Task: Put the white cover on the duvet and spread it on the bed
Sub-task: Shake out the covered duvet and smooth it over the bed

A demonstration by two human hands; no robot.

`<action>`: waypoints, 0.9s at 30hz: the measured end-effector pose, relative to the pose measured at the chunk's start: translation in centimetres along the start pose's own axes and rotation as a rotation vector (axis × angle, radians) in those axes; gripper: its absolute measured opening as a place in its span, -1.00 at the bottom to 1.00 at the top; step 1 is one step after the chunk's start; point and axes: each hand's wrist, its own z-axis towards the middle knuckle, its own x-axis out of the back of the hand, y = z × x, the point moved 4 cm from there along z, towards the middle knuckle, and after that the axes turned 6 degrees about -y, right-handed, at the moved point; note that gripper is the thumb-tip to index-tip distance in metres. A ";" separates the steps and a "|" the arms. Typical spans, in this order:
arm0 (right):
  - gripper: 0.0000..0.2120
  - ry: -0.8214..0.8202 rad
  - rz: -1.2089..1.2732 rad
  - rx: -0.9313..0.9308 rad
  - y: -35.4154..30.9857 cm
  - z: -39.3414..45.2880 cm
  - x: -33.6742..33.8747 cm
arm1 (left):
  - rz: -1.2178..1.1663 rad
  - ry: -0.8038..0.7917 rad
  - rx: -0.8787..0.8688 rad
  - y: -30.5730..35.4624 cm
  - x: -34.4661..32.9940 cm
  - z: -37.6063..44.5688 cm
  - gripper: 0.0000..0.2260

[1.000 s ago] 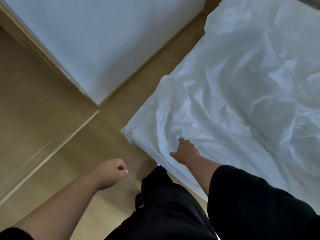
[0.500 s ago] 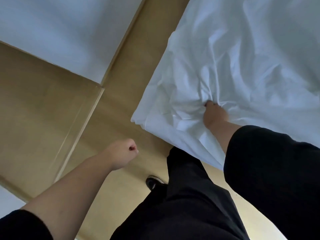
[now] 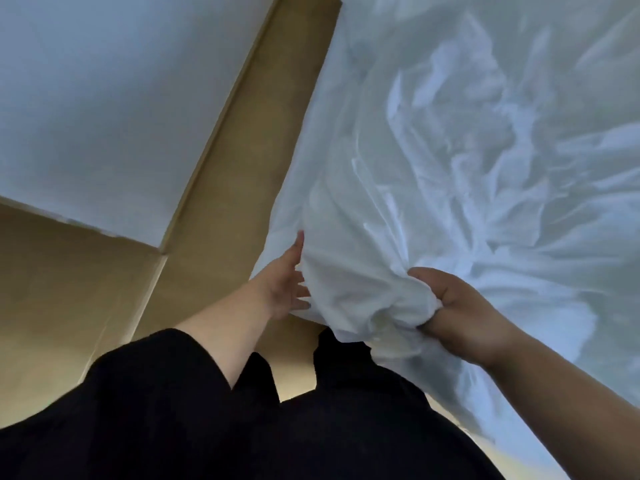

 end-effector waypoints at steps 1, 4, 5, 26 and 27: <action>-0.91 0.059 0.033 0.025 -1.0 -0.9 -1.1 | -0.076 -0.144 0.010 -0.1 -0.9 -0.5 -0.09; -0.90 0.169 -0.022 0.004 -2.4 -1.9 -4.6 | -0.352 -0.400 -0.105 1.2 -2.0 -4.6 -0.27; -0.92 0.213 -0.071 -0.019 -2.8 -2.4 -6.1 | -0.321 -0.420 -0.177 2.4 -1.7 -7.0 -0.38; -0.65 -0.206 -0.791 -0.376 -3.1 4.8 -23.7 | 1.384 0.726 -0.207 1.1 20.5 -23.8 -0.64; -0.65 -0.168 -0.777 -0.373 -2.9 4.7 -22.9 | 1.420 0.686 -0.262 1.5 19.4 -23.6 -0.63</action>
